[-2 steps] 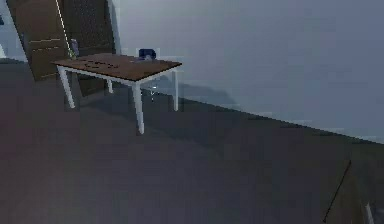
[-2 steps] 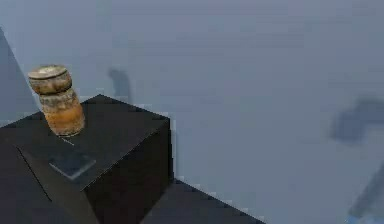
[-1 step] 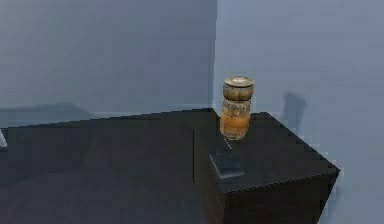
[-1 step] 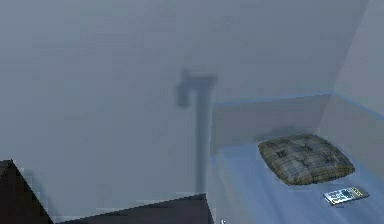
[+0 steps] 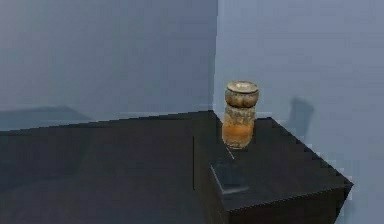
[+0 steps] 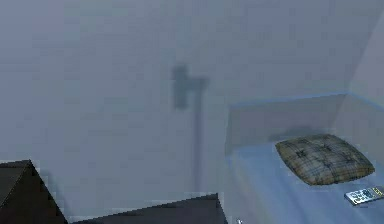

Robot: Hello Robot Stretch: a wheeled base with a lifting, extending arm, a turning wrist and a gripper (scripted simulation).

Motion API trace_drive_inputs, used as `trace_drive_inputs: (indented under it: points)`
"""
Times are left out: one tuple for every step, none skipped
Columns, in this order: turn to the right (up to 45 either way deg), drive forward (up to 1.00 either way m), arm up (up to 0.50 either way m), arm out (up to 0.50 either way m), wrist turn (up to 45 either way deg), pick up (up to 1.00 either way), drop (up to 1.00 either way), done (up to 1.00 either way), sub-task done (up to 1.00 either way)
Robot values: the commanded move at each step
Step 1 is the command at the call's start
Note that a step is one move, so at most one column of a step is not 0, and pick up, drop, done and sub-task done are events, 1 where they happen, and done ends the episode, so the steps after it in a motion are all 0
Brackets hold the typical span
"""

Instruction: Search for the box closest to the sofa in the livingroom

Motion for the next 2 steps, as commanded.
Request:
trace_drive_inputs:
  points:
    - [-45.0, 0.00, 0.00, 0.00, 0.0, 0.00, 0.00, 0.00, 0.00]
    - [-39.0, 0.00, 0.00, 0.00, 0.0, 0.00, 0.00, 0.00, 0.00]
